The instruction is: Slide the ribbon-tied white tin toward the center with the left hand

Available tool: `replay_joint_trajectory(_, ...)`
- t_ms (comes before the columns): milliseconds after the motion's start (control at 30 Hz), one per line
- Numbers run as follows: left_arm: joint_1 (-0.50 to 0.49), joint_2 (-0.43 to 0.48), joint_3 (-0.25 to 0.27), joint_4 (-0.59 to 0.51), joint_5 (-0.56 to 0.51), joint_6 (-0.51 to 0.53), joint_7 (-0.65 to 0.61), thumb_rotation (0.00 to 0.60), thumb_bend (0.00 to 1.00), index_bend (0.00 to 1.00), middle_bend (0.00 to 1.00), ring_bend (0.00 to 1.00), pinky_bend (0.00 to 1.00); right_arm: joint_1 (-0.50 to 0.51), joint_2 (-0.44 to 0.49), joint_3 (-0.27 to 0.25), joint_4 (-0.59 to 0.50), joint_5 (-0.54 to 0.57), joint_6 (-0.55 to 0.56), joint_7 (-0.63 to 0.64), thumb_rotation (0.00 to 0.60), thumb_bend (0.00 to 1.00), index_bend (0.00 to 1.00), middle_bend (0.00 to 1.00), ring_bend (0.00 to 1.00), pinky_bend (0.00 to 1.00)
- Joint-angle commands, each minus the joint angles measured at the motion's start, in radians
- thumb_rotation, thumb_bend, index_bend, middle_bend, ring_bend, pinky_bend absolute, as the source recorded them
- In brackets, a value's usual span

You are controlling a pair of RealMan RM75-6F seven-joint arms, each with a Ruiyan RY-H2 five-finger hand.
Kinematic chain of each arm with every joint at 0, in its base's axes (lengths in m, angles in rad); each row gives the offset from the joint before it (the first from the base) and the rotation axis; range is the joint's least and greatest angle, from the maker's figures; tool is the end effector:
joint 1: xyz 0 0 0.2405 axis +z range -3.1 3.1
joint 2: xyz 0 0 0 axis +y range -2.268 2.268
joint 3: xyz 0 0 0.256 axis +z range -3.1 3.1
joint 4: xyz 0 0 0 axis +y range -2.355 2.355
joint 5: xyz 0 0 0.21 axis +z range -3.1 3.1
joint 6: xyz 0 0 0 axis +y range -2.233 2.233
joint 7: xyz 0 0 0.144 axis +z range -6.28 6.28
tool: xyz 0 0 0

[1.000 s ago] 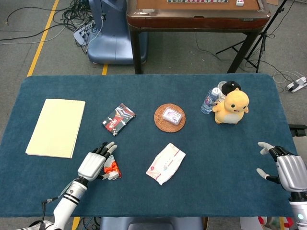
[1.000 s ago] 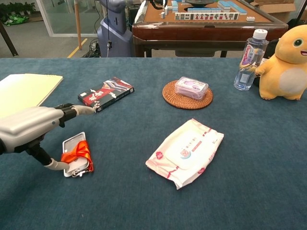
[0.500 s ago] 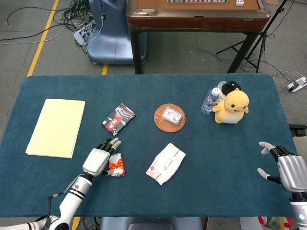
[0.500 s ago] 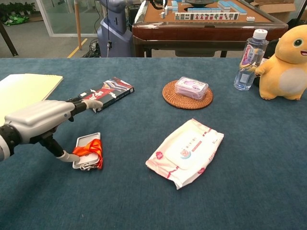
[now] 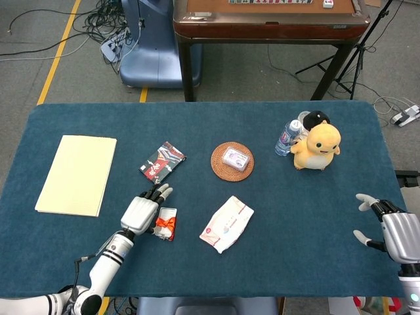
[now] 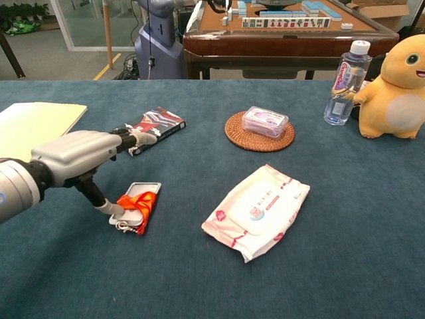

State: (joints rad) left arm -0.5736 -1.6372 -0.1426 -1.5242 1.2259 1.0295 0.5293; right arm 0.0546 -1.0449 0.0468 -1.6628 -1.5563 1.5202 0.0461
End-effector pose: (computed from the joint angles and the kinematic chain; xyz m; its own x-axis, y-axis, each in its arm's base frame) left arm -0.1618 0.2891 -0.0421 0.5169 0.2380 0.8223 0.8244 -0.3970 -0.4034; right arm -0.3023 -0.1705 0.1788 0.3772 0.0171 0.9260 -0.9251 -0.0402 0.3776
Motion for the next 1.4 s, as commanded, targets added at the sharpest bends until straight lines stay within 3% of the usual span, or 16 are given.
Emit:
replay_joint_trajectory(33,-0.017,-0.010,-0.011,0.009,-0.018,-0.009,0.008,0.600,0.00,0.00,0.00,0.00,0.24,-0.001,0.001,0.000,0.000,0.000,0.001,0.001,0.600,0.01,0.28,0.44,0.35,0.58)
replay_joint_trajectory(1400,-0.232,-0.112,-0.095,0.135,-0.212,-0.059,0.139,0.600,0.00,0.00,0.00,0.00,0.24,-0.016,0.017,0.009,0.003,0.003,0.028,0.040,0.600,0.01,0.28,0.44,0.35,0.58)
